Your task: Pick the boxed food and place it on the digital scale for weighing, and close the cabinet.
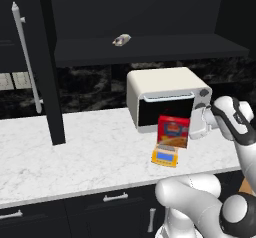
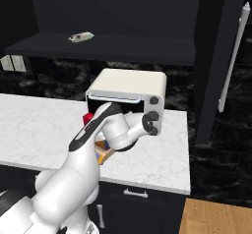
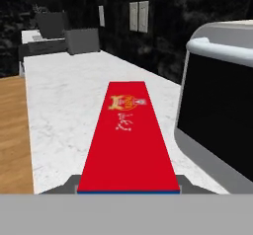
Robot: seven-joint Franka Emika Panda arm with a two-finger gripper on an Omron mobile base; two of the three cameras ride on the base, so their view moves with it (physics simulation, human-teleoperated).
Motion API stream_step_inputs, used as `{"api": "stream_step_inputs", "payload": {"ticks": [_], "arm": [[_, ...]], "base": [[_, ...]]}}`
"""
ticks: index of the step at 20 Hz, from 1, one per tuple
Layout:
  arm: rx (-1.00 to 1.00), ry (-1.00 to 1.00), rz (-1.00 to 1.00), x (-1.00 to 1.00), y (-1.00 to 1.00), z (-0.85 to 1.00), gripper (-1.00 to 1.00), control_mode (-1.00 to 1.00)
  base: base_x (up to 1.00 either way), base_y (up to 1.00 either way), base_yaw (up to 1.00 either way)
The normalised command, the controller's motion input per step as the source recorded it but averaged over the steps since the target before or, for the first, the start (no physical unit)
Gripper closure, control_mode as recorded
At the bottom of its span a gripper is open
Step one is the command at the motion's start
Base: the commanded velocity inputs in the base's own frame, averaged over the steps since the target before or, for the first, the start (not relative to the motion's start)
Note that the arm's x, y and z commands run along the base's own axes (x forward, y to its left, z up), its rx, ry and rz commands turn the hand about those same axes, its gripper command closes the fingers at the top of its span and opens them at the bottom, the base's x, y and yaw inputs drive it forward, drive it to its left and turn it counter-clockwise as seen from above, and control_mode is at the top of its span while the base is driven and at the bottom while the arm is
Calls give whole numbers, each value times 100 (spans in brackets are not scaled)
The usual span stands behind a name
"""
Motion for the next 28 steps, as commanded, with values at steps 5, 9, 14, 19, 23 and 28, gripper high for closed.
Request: {"api": "stream_step_inputs", "payload": {"ticks": [5, 9, 14, 19, 23, 28], "arm": [[-1, 0, 0, 0, 0, -17, 100, -100], [-1, -4, 0, 0, 0, -7, 100, -100], [0, -6, 2, 0, 7, -1, 100, -100], [0, -3, 0, 17, 1, 0, 100, -100], [0, 0, 0, 23, 0, 0, 100, -100], [0, 0, 0, 17, 0, -14, 100, -100]], "base": [[0, 0, 0], [0, 0, 0], [0, 0, 0], [0, 0, 0], [0, 0, 0], [0, 0, 0]]}}
